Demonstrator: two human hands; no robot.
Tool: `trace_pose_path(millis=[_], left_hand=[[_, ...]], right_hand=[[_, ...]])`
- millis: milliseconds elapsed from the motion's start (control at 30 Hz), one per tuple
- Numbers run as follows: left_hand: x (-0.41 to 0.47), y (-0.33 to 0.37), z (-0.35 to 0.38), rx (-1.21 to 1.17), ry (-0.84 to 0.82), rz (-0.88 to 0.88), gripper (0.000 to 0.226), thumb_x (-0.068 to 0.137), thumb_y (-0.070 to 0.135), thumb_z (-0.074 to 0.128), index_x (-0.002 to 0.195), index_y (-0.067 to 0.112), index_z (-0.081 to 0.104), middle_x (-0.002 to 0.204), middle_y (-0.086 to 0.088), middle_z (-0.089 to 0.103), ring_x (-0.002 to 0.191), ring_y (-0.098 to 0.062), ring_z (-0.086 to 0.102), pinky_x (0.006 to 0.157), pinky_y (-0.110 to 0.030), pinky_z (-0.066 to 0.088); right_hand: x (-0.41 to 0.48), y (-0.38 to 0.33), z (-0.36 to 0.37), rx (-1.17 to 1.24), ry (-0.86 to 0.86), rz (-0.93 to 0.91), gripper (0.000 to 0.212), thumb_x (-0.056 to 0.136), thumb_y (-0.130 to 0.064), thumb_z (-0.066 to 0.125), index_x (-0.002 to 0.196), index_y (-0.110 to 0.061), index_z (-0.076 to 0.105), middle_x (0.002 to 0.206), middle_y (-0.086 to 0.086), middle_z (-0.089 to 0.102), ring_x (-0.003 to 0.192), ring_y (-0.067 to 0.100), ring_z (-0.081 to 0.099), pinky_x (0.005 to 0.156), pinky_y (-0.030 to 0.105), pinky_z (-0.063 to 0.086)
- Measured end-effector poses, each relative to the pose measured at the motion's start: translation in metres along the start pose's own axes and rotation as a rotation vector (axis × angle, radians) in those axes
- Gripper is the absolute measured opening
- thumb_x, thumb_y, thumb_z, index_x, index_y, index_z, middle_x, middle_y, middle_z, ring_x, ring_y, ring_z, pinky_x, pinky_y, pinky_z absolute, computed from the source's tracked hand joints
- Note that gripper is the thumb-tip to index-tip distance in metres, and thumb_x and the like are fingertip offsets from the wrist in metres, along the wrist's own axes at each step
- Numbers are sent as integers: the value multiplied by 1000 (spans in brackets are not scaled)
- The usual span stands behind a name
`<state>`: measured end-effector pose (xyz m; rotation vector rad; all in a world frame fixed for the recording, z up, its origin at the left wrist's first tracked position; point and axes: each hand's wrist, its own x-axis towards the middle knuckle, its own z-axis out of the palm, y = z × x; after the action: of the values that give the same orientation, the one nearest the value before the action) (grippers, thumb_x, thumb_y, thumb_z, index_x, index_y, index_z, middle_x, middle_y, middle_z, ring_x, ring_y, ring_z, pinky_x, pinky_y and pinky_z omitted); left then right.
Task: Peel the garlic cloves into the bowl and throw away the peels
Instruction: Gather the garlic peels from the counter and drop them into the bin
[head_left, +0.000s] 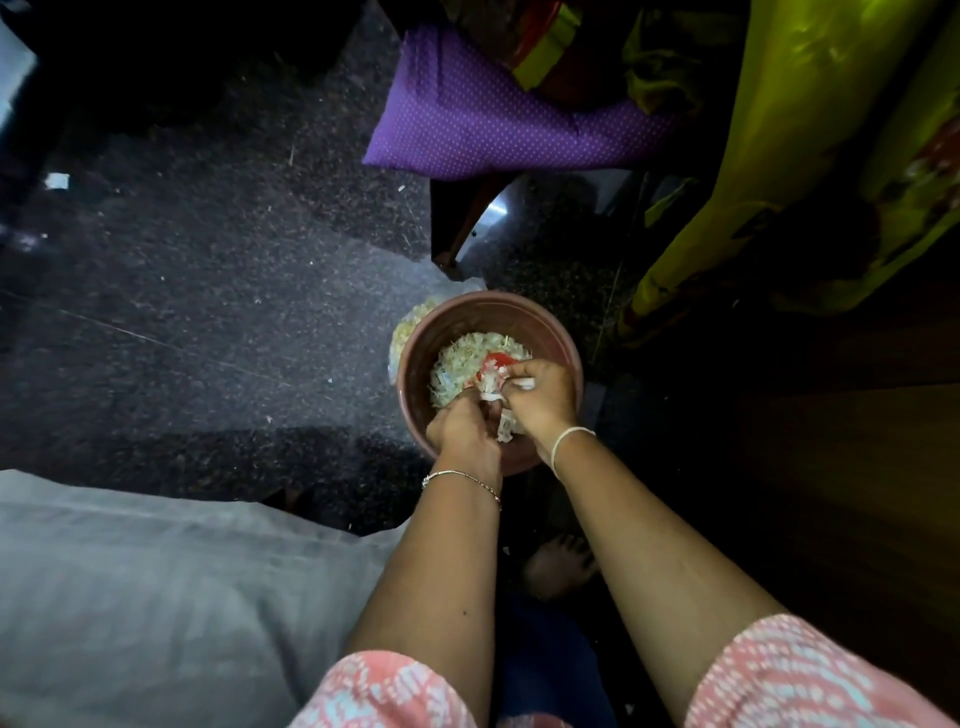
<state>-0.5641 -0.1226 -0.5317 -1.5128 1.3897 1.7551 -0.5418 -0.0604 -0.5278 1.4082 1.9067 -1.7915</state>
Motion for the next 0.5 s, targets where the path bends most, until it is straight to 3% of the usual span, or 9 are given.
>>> trace_pose_path(millis=[67,167,267,333,433,500], left_hand=[[7,3,-4,-16,-51,-24,21,96,1,52,76,6,55,71,-8,55,35,-8,53,40,-20,49],[7,5,-10,-3,-100,-83,31,105,14,38,78,8,51,75,-6,52,61,-17,55,51,-21,52],[4,3,-10,3,-106,-69,18,95,-2,53,79,6,58,66,-5,61,56,-15,59,43,-17,51],[1,2,-7,-21,-129,-27,19,87,-11,58,78,6,57,62,-5,64,46,-10,61,44,-16,51],[0,2,-5,-58,-137,-4,23,85,-13,60,79,7,52,77,-10,60,47,-11,62,47,-18,53],[-1,3,-5,-51,-116,-23,15,93,-2,56,82,7,54,77,-9,60,45,-12,62,45,-20,53]], right_hand=[[2,3,-3,48,-53,16,16,96,-1,54,99,1,70,97,12,68,85,16,65,84,33,57],[4,4,-8,24,-55,45,33,103,-19,46,95,3,69,88,16,68,76,14,64,78,32,56],[5,5,-7,53,-47,99,41,103,-31,43,105,-2,73,97,7,70,90,20,62,83,30,47],[5,4,-5,50,-3,72,28,98,-23,56,101,-2,74,94,6,70,87,17,61,80,28,47],[7,3,-4,44,48,13,8,84,-2,70,89,-5,75,85,3,70,86,17,64,84,32,53],[7,-1,-4,85,42,47,21,80,6,69,77,-14,66,77,1,66,82,22,66,83,36,56]])
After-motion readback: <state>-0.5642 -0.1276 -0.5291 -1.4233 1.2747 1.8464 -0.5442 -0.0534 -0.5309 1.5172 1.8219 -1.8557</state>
